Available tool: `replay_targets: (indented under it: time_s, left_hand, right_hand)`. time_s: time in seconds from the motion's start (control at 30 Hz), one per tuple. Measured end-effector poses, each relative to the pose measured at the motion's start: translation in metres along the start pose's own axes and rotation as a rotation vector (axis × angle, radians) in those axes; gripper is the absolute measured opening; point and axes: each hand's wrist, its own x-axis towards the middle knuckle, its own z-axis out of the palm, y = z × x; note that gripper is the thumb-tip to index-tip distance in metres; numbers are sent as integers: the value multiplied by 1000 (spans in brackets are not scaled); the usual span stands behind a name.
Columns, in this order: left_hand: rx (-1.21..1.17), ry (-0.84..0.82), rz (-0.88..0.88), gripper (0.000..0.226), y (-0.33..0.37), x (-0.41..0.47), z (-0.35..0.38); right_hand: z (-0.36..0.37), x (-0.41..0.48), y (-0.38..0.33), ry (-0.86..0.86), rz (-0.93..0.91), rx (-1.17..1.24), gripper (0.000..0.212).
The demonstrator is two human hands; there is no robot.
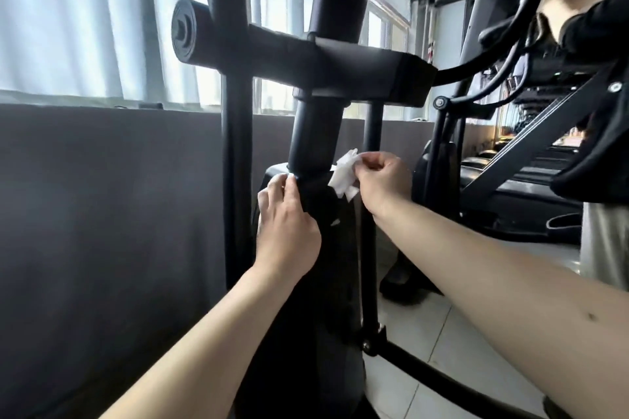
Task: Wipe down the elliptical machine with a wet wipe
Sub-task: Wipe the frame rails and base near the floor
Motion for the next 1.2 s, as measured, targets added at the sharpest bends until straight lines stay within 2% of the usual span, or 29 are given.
replay_targets:
  time_s: [0.2, 0.3, 0.4, 0.47, 0.53, 0.63, 0.7, 0.73, 0.83, 0.97, 1.1, 1.2]
  left_hand:
    - [67, 43, 66, 47, -2, 15, -9]
    - [87, -10, 67, 60, 1, 16, -13]
    - [79, 3, 69, 69, 3, 13, -13]
    - [98, 25, 61, 64, 2, 11, -9]
    - [98, 60, 51, 62, 1, 13, -6]
    - [107, 62, 48, 64, 0, 13, -3]
    - [88, 52, 41, 66, -1, 10, -2]
    - [72, 44, 39, 66, -1, 9, -2]
    - [22, 37, 44, 67, -3, 6, -2]
    - [-61, 55, 25, 71, -6, 3, 1]
    - [-143, 37, -15, 78, -9, -12, 11]
    - [-206, 24, -49, 78, -9, -28, 19]
  right_hand:
    - [37, 31, -50, 145, -168, 151, 12]
    - [56, 25, -43, 82, -160, 179, 13]
    - [63, 14, -3, 23, -159, 22, 12]
    - [57, 10, 2, -55, -119, 15, 15]
    - [54, 21, -14, -66, -118, 53, 24]
    - [63, 34, -44, -13, -149, 235, 31]
    - [67, 27, -32, 51, -217, 56, 23]
    - [65, 18, -20, 28, -248, -20, 18]
    - [49, 3, 3, -174, -285, -143, 12]
    - [35, 28, -8, -79, -279, -135, 23]
    - [34, -5, 4, -206, -381, -339, 13]
    - [31, -25, 11, -252, -532, -302, 7]
